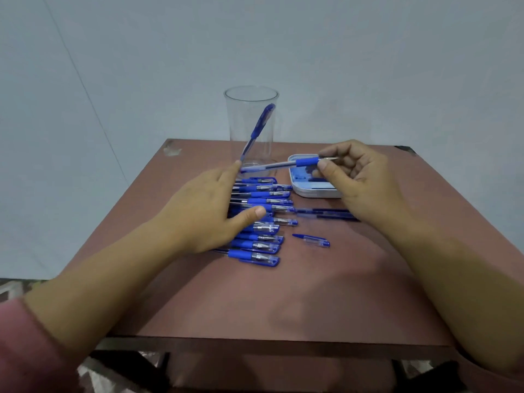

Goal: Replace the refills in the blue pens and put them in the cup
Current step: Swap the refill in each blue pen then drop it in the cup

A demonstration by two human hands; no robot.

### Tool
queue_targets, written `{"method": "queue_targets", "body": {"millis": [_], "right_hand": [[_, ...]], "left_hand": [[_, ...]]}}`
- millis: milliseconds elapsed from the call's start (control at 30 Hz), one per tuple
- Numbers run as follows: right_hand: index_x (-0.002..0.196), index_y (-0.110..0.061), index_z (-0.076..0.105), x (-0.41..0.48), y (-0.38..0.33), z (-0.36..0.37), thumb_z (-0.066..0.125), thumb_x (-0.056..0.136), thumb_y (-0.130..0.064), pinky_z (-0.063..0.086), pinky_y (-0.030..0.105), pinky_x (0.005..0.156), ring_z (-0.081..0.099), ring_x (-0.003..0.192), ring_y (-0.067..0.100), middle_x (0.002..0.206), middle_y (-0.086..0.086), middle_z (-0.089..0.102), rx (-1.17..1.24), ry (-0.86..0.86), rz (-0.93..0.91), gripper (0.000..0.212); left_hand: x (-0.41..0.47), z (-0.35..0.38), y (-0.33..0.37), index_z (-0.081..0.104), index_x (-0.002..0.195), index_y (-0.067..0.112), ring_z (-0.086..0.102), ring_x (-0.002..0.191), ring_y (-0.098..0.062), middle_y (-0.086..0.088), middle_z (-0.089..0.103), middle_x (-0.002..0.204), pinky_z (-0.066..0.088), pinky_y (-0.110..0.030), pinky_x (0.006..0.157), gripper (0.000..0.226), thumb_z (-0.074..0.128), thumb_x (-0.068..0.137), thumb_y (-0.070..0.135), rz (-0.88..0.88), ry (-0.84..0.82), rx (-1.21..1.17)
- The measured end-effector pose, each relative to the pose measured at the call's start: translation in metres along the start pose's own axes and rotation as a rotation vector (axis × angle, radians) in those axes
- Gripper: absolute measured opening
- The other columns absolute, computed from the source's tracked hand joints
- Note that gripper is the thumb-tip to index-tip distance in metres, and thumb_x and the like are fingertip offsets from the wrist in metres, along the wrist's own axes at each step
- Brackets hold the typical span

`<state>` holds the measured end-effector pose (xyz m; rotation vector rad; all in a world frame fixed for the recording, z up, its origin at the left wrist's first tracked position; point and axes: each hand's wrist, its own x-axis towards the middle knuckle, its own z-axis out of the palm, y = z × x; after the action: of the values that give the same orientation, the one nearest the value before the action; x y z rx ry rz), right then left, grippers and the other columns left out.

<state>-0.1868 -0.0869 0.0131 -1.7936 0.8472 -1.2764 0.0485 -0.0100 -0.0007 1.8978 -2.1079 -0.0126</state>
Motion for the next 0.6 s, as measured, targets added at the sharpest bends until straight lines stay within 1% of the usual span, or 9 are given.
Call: {"method": "queue_targets", "body": {"millis": [100,200,267,367,467,533,600], "right_hand": [[0.093,-0.016,0.062,0.003,-0.005,-0.006,0.063,0.090,-0.004,0.055,0.020,0.076,0.070,0.078,0.010,0.087,0.003,0.069,0.042,0.061,0.028,0.013],[0.094,-0.017,0.062,0.010,-0.012,-0.009,0.064,0.090,-0.005,0.056,0.024,0.081,0.070,0.082,0.014,0.088,0.005,0.069,0.018,0.111,-0.001,0.013],[0.094,-0.017,0.062,0.021,-0.020,-0.008,0.063,0.091,-0.004,0.056,0.025,0.083,0.069,0.082,0.016,0.085,0.004,0.067,0.015,0.132,-0.031,0.013],[0.093,-0.018,0.062,0.037,-0.035,-0.007,0.062,0.091,-0.004,0.056,0.029,0.085,0.068,0.080,0.017,0.081,0.003,0.066,0.022,0.140,-0.079,0.014],[0.091,-0.021,0.063,0.039,-0.038,-0.006,0.064,0.090,-0.005,0.057,0.031,0.084,0.068,0.081,0.020,0.082,0.003,0.067,-0.052,0.077,-0.106,0.016],[0.088,-0.023,0.063,0.031,-0.032,-0.004,0.064,0.089,-0.003,0.056,0.030,0.080,0.067,0.080,0.025,0.079,0.001,0.066,-0.091,0.038,-0.102,0.020],[0.085,-0.023,0.064,0.020,-0.022,-0.002,0.064,0.088,-0.002,0.054,0.028,0.072,0.062,0.073,0.023,0.075,0.000,0.065,-0.115,0.015,-0.078,0.021]], "left_hand": [[-0.015,0.011,-0.003,0.021,0.153,0.018,0.034,0.139,-0.015,0.001,0.035,0.154,0.026,-0.028,0.112,0.101,0.017,0.075,0.082,0.027,-0.012,0.004],[-0.022,0.019,-0.005,0.033,0.150,0.020,0.032,0.140,-0.012,0.005,0.035,0.154,0.019,-0.025,0.113,0.094,0.016,0.079,0.080,0.069,0.018,-0.012],[-0.023,0.023,-0.005,0.037,0.148,0.021,0.031,0.139,-0.010,0.007,0.037,0.153,0.017,-0.024,0.113,0.091,0.017,0.081,0.079,0.078,0.056,-0.025],[-0.025,0.026,-0.004,0.040,0.147,0.021,0.033,0.138,-0.010,0.007,0.039,0.151,0.022,-0.032,0.117,0.088,0.017,0.083,0.079,0.063,0.094,-0.036],[-0.027,0.028,-0.002,0.038,0.148,0.022,0.031,0.140,-0.011,0.006,0.037,0.152,0.023,-0.037,0.117,0.087,0.017,0.084,0.078,0.050,0.101,-0.024],[-0.027,0.029,-0.001,0.038,0.148,0.022,0.032,0.140,-0.012,0.005,0.037,0.152,0.024,-0.039,0.117,0.086,0.020,0.083,0.076,0.043,0.110,-0.040],[-0.027,0.028,0.000,0.045,0.143,0.021,0.040,0.134,-0.013,0.005,0.044,0.147,0.029,-0.040,0.114,0.082,0.032,0.080,0.071,0.028,0.153,-0.116]]}}
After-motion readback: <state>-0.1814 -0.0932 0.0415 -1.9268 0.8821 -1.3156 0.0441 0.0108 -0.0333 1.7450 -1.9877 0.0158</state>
